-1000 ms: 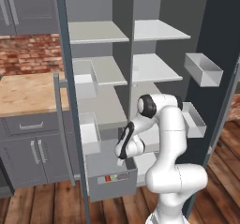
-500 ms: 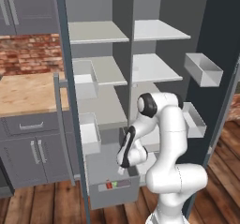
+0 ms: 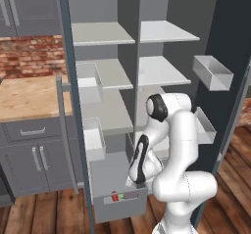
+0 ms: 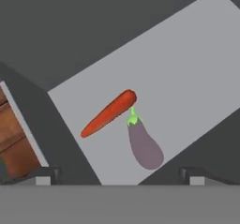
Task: Take the carrot and eggplant from the fridge shelf and place them in the freezer drawer to begin freezing them.
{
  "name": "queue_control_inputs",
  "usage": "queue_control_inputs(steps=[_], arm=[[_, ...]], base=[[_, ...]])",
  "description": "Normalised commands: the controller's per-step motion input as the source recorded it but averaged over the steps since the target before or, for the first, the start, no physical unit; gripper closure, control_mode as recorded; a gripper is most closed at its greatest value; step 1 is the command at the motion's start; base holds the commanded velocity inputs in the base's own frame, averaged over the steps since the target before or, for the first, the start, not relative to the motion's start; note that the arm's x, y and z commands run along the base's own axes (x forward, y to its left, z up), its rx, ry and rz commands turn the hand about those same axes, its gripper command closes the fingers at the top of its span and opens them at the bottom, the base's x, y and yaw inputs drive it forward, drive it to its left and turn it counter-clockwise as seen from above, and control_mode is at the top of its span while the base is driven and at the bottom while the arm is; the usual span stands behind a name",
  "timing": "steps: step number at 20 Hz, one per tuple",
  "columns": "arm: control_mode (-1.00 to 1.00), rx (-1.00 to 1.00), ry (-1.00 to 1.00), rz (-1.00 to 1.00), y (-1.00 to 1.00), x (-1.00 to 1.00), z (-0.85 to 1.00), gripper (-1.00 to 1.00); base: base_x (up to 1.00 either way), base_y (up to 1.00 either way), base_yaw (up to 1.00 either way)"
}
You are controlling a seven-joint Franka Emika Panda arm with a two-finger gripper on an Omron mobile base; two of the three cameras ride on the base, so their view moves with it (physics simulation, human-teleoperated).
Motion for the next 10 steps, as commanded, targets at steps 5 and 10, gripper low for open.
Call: queue_control_inputs(steps=[5,10], arm=[[-1.00,0.00,-0.02,-0.05,-0.16,0.00,0.86,-1.00],[-1.00,0.02,0.00,-0.07,-0.16,-0.05,0.76,-1.00]], base=[[0.00,0.00,0.00],[0.00,0.00,0.00]])
